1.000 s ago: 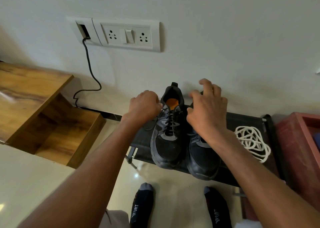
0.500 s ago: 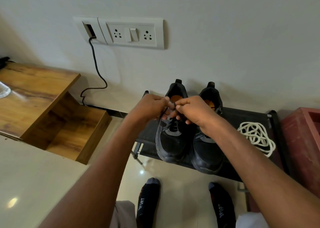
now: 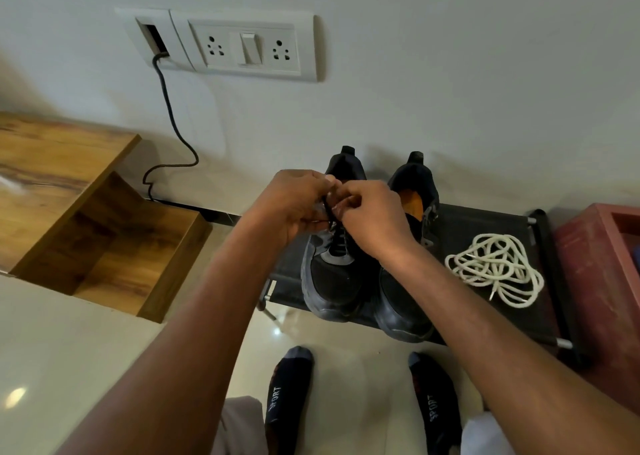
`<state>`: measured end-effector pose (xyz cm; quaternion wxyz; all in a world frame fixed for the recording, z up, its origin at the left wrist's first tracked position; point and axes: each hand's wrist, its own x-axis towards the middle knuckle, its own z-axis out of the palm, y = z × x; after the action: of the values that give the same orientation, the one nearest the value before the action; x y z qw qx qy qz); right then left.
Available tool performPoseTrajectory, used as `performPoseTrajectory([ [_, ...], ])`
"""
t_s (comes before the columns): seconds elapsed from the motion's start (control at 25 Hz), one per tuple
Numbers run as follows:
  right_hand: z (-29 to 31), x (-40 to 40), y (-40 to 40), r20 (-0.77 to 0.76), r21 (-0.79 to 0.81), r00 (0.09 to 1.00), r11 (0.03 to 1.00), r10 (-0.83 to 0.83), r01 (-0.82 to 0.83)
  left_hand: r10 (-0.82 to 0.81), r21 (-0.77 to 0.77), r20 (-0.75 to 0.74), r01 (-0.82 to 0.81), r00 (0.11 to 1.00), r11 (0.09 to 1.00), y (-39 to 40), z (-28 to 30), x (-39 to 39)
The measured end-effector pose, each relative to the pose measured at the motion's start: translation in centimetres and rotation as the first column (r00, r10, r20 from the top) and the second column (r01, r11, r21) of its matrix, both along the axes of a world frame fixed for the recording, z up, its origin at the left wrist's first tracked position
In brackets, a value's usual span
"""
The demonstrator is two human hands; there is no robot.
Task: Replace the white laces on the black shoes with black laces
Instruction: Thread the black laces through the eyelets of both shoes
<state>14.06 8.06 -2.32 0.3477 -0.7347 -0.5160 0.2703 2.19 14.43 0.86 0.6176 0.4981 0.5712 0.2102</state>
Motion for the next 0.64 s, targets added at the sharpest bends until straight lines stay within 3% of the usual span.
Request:
performPoseTrajectory([
  [0.08,0.3,-0.2,0.5,-0.266,-0.062,0.951,0.987,-0.158,0.146,0.008,0.024,-0.009,-0.008,1.000,1.000,0.0,0.2,-0.3],
  [0.16,0.7,-0.1,0.8,-0.505,-0.218,0.820,0.959,-0.269,0.180,-0.074,0.063,-0.021,0.075,0.997,0.995,0.0,0.5,-0.8],
  [0.28,0.9,-0.1,0.6,-0.704,-0.369,0.613,0.922,-0.359,0.118,-0.266,0.137,-0.135,0.284,0.954,0.949,0.1,0.9,-1.8],
  [0.36,0.6,0.0,0.7,-0.765,-0.356,0.534,0.927,-0.360,0.116,-0.276,0.153,-0.159,0.300,0.948,0.941,0.4,0.9,-2.2],
  [0.48,1.2,0.1,0.3,-0.738,-0.269,0.571,0.933,-0.359,0.239,-0.135,0.259,-0.171,0.177,0.976,0.950,0.9,0.7,-2.3],
  [0.64,1.4,0.3,-0.4,-0.713,-0.325,0.611,0.934,-0.344,0.147,-0.091,0.148,0.071,0.080,0.993,0.986,0.5,1.0,-1.1],
])
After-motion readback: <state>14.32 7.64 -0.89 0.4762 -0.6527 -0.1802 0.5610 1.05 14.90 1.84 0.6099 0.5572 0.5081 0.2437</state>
